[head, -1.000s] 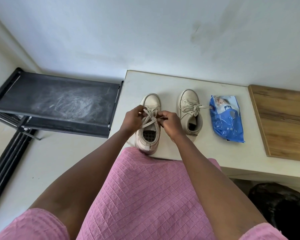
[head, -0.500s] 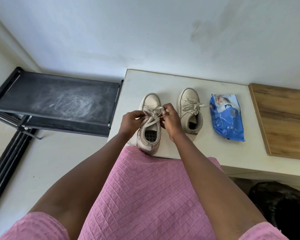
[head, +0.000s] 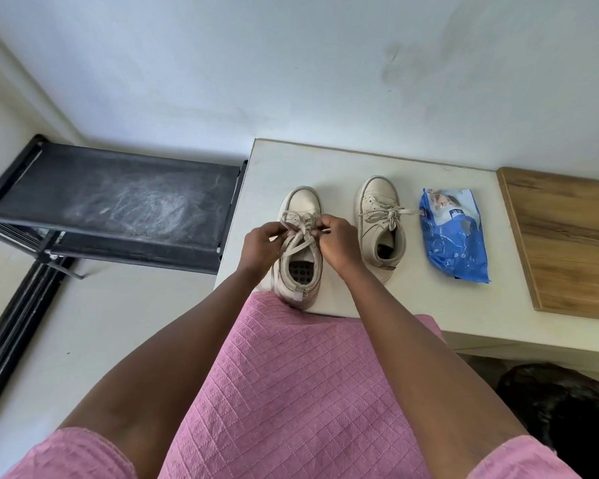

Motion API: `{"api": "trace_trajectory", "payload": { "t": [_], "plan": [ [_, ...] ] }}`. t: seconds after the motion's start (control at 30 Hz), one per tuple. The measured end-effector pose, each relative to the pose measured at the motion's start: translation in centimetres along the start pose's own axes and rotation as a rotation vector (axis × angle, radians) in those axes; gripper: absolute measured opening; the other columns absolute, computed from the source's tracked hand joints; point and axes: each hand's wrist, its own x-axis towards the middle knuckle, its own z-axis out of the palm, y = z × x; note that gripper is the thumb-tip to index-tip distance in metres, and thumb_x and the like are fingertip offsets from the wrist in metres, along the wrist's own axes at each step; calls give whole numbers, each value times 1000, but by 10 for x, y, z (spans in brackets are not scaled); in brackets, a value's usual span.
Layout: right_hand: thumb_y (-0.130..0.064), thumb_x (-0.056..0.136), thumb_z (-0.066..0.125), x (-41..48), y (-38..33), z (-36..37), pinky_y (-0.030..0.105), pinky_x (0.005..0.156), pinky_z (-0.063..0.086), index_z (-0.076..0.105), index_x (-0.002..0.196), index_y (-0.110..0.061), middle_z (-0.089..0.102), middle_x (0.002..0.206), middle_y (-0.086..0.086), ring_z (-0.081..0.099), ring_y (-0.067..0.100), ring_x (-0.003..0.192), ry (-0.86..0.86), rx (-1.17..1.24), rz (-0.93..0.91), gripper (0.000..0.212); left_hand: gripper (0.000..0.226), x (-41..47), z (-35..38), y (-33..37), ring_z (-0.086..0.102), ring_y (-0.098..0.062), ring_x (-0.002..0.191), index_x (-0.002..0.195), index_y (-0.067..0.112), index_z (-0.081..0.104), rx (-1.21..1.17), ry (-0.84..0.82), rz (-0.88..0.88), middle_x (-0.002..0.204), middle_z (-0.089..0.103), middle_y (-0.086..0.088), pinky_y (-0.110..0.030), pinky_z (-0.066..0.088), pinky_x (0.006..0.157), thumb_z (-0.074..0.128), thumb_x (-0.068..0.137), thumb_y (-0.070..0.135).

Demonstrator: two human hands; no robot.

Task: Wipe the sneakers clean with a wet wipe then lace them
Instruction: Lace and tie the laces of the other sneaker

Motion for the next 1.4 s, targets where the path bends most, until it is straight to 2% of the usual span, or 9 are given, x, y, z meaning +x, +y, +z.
{"api": "trace_trajectory", "payload": {
  "t": [0.1, 0.23, 0.4, 0.57, 0.7, 0.77, 0.93, 1.13, 1.4],
  "plan": [
    [-1, 86, 49, -3, -3, 4, 32, 68, 40, 62, 89, -6, 66, 89, 14, 55, 28, 83, 31, -40, -4, 14, 8, 7, 5, 7, 61, -12, 76, 85, 9, 72, 4, 71, -47, 82, 71, -5, -30, 49, 75, 65, 86, 12],
    [6, 84, 45, -3, -1, 10, 25, 62, 31, 55, 77, -13, 56, 77, 6, 44, 19, 74, 71, 205, 169, 23, 7, 14, 10, 9, 65, -22, 84, 81, 6, 68, -7, 126, -98, 87, 72, -11, -37, 53, 79, 63, 86, 7],
    [4, 81, 52, 2, 10, 15, 31, 65, 40, 55, 63, -20, 53, 65, -4, 47, 16, 69, 73, 366, 263, 31, 9, 12, 12, 1, 65, -23, 84, 80, 11, 65, -22, 158, -80, 87, 72, -9, -37, 53, 78, 61, 87, 8],
    [11, 82, 49, 18, 19, -1, 47, 81, 55, 65, 71, -20, 64, 76, 3, 64, 26, 79, -16, 279, 167, 36, 14, 15, -3, -11, 60, -10, 79, 95, 9, 71, 71, 28, 17, 84, 70, -2, -26, 47, 76, 62, 85, 5],
    [2, 82, 61, 28, 9, -6, 30, 88, 51, 72, 99, -6, 71, 93, 10, 67, 24, 89, 15, 71, 13, 22, 30, 32, -6, -3, 57, -12, 76, 105, 9, 71, 31, 75, -63, 84, 66, -8, -23, 49, 79, 53, 85, -5],
    [-1, 84, 61, 31, 3, -4, 16, 82, 43, 72, 101, -7, 71, 100, 11, 65, 23, 94, 21, -55, -41, 21, 30, 40, -3, 3, 63, -16, 87, 104, 13, 72, 187, 53, -4, 97, 72, -7, -16, 42, 78, 58, 82, -1],
    [0, 86, 54, 35, 0, 5, 33, 73, 48, 72, 99, -13, 64, 106, 9, 61, 30, 94, 64, -236, -137, 26, 23, 49, -2, 2, 67, -16, 91, 92, 22, 76, 355, -35, 141, 97, 73, -1, -22, 48, 77, 66, 77, 7],
    [3, 84, 45, 39, -5, 14, 30, 62, 31, 63, 88, -9, 56, 102, 9, 55, 37, 90, 19, -321, -166, 22, 23, 47, -1, 8, 64, -19, 93, 95, 10, 75, 345, -87, 247, 99, 71, -11, -9, 34, 73, 72, 73, 4],
    [1, 87, 46, 40, -2, 14, 35, 79, 43, 64, 93, -6, 59, 104, 13, 56, 34, 96, -16, -210, -91, 20, 18, 51, 9, 14, 61, -25, 91, 92, 6, 72, 391, -63, 173, 104, 63, -10, -27, 45, 76, 62, 77, 0]
  ]
}}
